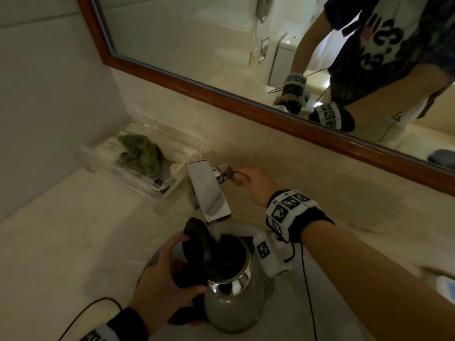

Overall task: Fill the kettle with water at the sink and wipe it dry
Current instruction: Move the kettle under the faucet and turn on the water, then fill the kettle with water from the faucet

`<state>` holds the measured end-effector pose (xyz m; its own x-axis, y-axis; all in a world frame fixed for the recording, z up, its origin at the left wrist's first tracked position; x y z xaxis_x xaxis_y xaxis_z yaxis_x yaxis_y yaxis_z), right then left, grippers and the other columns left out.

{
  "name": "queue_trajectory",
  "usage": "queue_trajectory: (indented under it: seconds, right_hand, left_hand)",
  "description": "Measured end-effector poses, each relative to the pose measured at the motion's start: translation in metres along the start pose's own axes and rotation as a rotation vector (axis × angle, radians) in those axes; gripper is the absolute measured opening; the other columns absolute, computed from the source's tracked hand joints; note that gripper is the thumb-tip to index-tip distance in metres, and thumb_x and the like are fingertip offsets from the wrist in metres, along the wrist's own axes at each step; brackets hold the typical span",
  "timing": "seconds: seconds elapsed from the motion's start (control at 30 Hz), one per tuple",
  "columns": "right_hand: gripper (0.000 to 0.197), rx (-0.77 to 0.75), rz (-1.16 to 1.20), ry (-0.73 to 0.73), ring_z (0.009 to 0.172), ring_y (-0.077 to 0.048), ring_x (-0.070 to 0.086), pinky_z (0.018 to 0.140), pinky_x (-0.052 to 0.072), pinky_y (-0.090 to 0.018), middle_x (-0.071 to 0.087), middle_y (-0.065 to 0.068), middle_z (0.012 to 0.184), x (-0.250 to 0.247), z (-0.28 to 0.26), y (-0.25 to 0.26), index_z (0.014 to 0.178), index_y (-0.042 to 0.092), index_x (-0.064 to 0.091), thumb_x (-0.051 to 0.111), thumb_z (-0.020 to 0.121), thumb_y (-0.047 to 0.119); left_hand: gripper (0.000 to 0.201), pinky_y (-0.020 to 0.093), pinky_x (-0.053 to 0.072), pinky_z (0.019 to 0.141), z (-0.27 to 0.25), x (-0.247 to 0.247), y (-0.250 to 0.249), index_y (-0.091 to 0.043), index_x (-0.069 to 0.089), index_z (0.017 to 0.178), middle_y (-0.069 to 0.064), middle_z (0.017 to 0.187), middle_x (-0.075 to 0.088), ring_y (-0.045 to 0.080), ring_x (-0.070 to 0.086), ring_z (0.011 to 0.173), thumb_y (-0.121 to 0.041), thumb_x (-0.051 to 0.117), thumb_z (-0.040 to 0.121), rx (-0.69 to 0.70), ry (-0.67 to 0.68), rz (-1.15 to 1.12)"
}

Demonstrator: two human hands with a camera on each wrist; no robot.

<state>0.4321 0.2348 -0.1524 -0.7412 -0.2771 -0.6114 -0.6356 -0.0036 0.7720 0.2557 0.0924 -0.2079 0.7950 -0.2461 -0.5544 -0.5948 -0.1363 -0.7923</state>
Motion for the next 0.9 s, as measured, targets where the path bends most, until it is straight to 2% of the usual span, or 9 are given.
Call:
queue_trajectory:
  seconds: [0.07, 0.2, 0.27, 0.33, 0.47, 0.53, 0.63, 0.73, 0.9]
  right_hand:
    - [0.036, -0.015, -0.006, -0.015, 0.112, -0.038, 0.056, 0.101, 0.040, -0.045, 0.060, -0.022, 0.123, -0.001, 0.000, 0.001, 0.132, 0.010, 0.049, 0.034, 0.100, 0.016]
    - [0.036, 0.016, -0.017, -0.025, 0.109, -0.037, 0.058, 0.099, 0.041, -0.046, 0.062, -0.023, 0.120, -0.002, 0.000, -0.002, 0.128, 0.007, 0.052, 0.037, 0.099, 0.020]
    - [0.040, 0.075, -0.074, -0.032, 0.104, -0.038, 0.058, 0.092, 0.043, -0.043, 0.062, -0.026, 0.115, -0.004, -0.004, -0.013, 0.118, -0.002, 0.055, 0.037, 0.098, 0.028]
    - [0.037, 0.135, -0.140, -0.022, 0.101, -0.033, 0.058, 0.088, 0.043, -0.038, 0.061, -0.021, 0.114, -0.005, -0.014, -0.026, 0.117, 0.002, 0.053, 0.039, 0.098, 0.030]
    - [0.066, 0.164, -0.261, 0.311, 0.134, -0.021, 0.038, 0.107, 0.031, -0.026, 0.041, -0.004, 0.145, 0.025, -0.058, -0.045, 0.145, 0.019, 0.027, 0.058, 0.088, 0.033]
    - [0.085, 0.105, -0.261, 0.473, 0.138, -0.016, 0.030, 0.111, 0.027, -0.028, 0.032, 0.006, 0.150, 0.047, -0.084, -0.037, 0.144, 0.030, 0.024, 0.071, 0.075, 0.043]
    - [0.098, -0.011, -0.320, 0.568, 0.137, -0.009, 0.025, 0.107, 0.018, -0.019, 0.028, 0.011, 0.150, 0.066, -0.109, -0.020, 0.145, 0.030, 0.019, 0.080, 0.068, 0.031]
    - [0.106, -0.080, -0.436, 0.505, 0.141, -0.014, 0.022, 0.111, 0.017, -0.023, 0.024, 0.006, 0.154, 0.071, -0.109, -0.020, 0.146, 0.027, 0.015, 0.082, 0.064, 0.032]
    - [0.106, -0.071, -0.312, 0.429, 0.138, -0.013, 0.029, 0.107, 0.019, -0.019, 0.032, 0.006, 0.150, 0.075, -0.106, -0.028, 0.144, 0.028, 0.022, 0.086, 0.059, 0.028]
  left_hand:
    - [0.089, 0.026, 0.050, 0.079, 0.002, -0.002, 0.003, -0.059, 0.021, 0.104, -0.018, 0.088, 0.058, 0.014, 0.062, 0.084, -0.020, 0.085, 0.055, -0.002, -0.019, -0.002]
    - [0.093, 0.020, 0.047, 0.075, 0.005, -0.002, 0.002, -0.056, 0.017, 0.110, -0.007, 0.092, 0.063, 0.012, 0.063, 0.085, -0.021, 0.084, 0.056, -0.004, -0.025, -0.009]
    - [0.094, 0.017, 0.046, 0.074, 0.004, -0.002, 0.001, -0.051, 0.019, 0.117, -0.003, 0.093, 0.065, 0.011, 0.063, 0.084, -0.020, 0.084, 0.056, -0.001, -0.024, -0.006]
    - [0.093, 0.016, 0.045, 0.071, 0.003, -0.002, 0.001, -0.050, 0.020, 0.117, 0.001, 0.092, 0.066, 0.012, 0.064, 0.082, -0.019, 0.084, 0.057, 0.006, -0.024, -0.009]
    - [0.094, 0.018, 0.046, 0.073, 0.004, 0.001, 0.002, -0.050, 0.016, 0.119, 0.000, 0.093, 0.067, 0.010, 0.063, 0.084, -0.021, 0.083, 0.060, -0.006, 0.002, -0.004]
    - [0.093, 0.021, 0.049, 0.074, 0.004, 0.000, 0.001, -0.050, 0.015, 0.117, 0.000, 0.091, 0.068, 0.011, 0.064, 0.083, -0.021, 0.083, 0.060, 0.009, 0.001, -0.002]
    - [0.092, 0.024, 0.050, 0.074, 0.002, -0.001, -0.001, -0.048, 0.018, 0.119, 0.002, 0.095, 0.068, 0.014, 0.065, 0.085, -0.021, 0.083, 0.059, 0.028, -0.003, 0.002]
    - [0.093, 0.025, 0.050, 0.075, 0.002, 0.000, -0.003, -0.038, 0.022, 0.127, 0.004, 0.098, 0.067, 0.015, 0.065, 0.086, -0.019, 0.083, 0.060, 0.026, 0.007, 0.001]
    - [0.099, 0.027, 0.046, 0.080, 0.002, -0.001, -0.003, -0.032, 0.017, 0.135, 0.008, 0.108, 0.064, 0.025, 0.062, 0.097, -0.019, 0.082, 0.061, 0.037, -0.008, 0.027]
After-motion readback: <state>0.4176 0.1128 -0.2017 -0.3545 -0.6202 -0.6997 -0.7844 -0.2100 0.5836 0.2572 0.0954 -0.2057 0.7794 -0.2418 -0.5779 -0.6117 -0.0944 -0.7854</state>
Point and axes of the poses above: each hand's wrist, its own z-axis towards the middle knuckle, its own x-axis out of the palm, y = z × x, the point moved 9 cm from there along z, towards the middle knuckle
